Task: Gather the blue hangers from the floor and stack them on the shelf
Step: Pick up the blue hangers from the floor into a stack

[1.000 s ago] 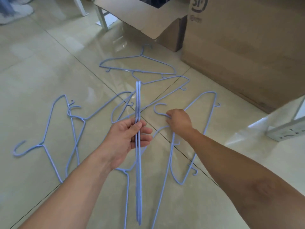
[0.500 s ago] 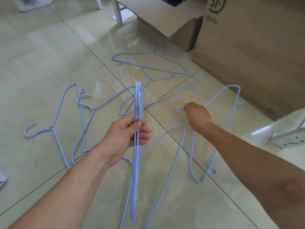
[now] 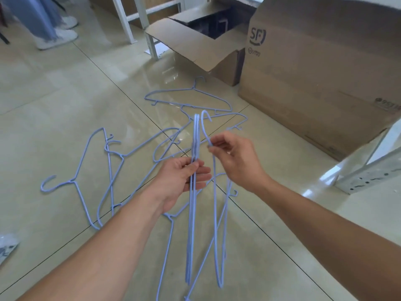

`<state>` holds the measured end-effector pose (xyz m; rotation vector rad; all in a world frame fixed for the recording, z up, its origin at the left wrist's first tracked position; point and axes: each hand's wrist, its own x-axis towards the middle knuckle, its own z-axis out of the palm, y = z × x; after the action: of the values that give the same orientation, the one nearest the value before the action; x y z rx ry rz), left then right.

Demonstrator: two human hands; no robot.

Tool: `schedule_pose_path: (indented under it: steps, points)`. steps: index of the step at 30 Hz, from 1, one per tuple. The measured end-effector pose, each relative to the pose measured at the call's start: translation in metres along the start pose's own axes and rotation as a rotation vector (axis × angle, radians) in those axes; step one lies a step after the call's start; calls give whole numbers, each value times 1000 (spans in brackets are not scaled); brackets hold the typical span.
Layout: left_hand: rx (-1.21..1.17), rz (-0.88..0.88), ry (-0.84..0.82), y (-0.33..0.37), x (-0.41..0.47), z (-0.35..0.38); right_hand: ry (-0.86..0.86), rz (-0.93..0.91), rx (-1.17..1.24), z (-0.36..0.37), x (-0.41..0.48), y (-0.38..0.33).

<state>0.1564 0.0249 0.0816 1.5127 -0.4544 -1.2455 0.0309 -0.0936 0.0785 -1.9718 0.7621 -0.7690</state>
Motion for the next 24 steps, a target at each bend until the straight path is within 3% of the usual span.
schedule_pose_path:
  steps: [6, 17, 19, 21, 24]
  points:
    - [-12, 57, -24, 3, -13, -4, 57, 151, 311, 34, -17, -26]
    - [-44, 14, 87, 9, -34, -50, -68, 105, 446, 74, -9, -45]
    - [-49, 9, 129, 13, -38, -69, 3, 124, 369, 88, -6, -29]
    - [-53, 8, 168, 14, -45, -91, -14, 166, 121, 112, -11, -6]
    - [-74, 6, 198, 10, -54, -117, -352, 162, -306, 158, -36, 25]
